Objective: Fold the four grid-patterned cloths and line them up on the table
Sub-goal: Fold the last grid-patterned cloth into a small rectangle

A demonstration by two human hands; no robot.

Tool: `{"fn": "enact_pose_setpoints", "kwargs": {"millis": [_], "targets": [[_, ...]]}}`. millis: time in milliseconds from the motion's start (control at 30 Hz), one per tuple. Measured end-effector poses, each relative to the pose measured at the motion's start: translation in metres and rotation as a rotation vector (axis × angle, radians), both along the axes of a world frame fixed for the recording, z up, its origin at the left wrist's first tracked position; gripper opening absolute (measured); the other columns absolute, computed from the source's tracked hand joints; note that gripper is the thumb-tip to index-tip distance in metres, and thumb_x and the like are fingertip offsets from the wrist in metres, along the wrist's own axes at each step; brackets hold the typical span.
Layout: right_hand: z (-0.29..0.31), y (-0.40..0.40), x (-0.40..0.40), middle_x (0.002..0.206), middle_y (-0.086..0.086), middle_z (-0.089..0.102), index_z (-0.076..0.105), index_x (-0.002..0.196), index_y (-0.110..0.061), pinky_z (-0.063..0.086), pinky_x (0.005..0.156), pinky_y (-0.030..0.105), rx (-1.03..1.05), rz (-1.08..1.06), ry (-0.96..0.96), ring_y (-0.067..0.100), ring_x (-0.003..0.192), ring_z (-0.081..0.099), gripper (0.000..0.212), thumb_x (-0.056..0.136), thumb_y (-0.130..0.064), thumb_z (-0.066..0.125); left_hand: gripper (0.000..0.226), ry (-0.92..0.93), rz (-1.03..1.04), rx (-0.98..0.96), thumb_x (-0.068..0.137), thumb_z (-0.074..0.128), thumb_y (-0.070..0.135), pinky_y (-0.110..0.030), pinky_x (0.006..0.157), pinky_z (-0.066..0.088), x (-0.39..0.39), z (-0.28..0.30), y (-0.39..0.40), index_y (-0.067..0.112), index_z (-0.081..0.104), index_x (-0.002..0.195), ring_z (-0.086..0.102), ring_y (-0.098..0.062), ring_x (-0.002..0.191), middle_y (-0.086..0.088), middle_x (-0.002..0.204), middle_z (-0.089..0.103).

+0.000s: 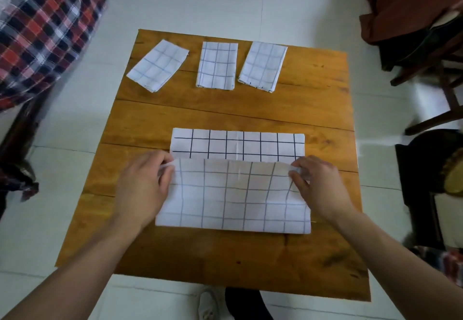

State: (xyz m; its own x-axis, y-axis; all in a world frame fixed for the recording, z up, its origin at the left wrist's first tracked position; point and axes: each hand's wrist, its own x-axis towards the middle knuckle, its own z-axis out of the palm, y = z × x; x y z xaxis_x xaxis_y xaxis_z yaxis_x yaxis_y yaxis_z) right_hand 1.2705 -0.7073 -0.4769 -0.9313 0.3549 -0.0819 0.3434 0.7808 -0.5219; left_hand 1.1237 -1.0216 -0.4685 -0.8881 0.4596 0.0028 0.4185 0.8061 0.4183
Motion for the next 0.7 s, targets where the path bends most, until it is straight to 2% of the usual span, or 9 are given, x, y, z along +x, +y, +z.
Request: {"fn": "enact_pose_setpoints", "kwargs": {"millis": [133, 300, 367, 533, 700], "targets": [[-0.011, 0.013, -0.024, 0.089, 0.001, 0.063, 0.067, 0.101, -0.016, 0.055, 0.061, 0.039, 0.012, 0.021, -0.039, 0.017, 0.072, 0.059, 0.009, 0.093, -0.016, 0.063, 0.005, -0.023, 0.014, 0.021, 0.094, 0.059, 0.017, -0.033, 0.071, 0.048, -0.023, -0.014, 0.016, 0.021, 0.058, 0.098, 0.053, -0.012, 0.085, 0.007, 0.093, 0.058], [-0.027, 0.022, -0.054, 0.093, 0.000, 0.060, 0.066, 0.104, -0.015, 0.046, 0.060, 0.030, 0.042, 0.043, -0.096, 0.015, 0.075, 0.055, 0.012, 0.093, -0.018, 0.063, 0.010, -0.073, 0.048, 0.024, 0.094, 0.059, 0.016, -0.030, 0.069, 0.043, -0.046, -0.037, 0.032, 0.023, 0.054, 0.090, 0.050, -0.011, 0.085, 0.007, 0.089, 0.056], [-0.032, 0.024, -0.066, 0.095, 0.001, 0.061, 0.067, 0.104, -0.014, 0.046, 0.061, 0.031, 0.068, 0.029, -0.124, 0.017, 0.077, 0.055, 0.013, 0.093, -0.019, 0.063, 0.012, -0.087, 0.032, 0.011, 0.094, 0.060, 0.016, -0.029, 0.069, 0.040, -0.056, -0.046, 0.036, 0.025, 0.052, 0.089, 0.050, -0.011, 0.084, 0.007, 0.088, 0.055], [-0.048, 0.029, -0.089, 0.088, 0.009, 0.064, 0.068, 0.097, -0.008, 0.048, 0.062, 0.036, 0.100, 0.021, -0.138, 0.031, 0.077, 0.059, 0.010, 0.089, -0.014, 0.065, 0.013, -0.095, 0.031, 0.003, 0.093, 0.059, 0.015, -0.036, 0.068, 0.046, -0.082, -0.070, 0.041, 0.024, 0.052, 0.086, 0.049, -0.011, 0.081, 0.010, 0.083, 0.053], [-0.059, 0.032, -0.106, 0.091, 0.011, 0.066, 0.068, 0.098, -0.007, 0.049, 0.063, 0.035, 0.104, -0.020, -0.168, 0.028, 0.077, 0.058, 0.013, 0.090, -0.017, 0.065, 0.011, -0.124, 0.038, 0.027, 0.094, 0.060, 0.020, -0.027, 0.062, 0.039, -0.101, -0.087, 0.046, 0.025, 0.053, 0.087, 0.051, -0.012, 0.081, 0.009, 0.086, 0.055]]}}
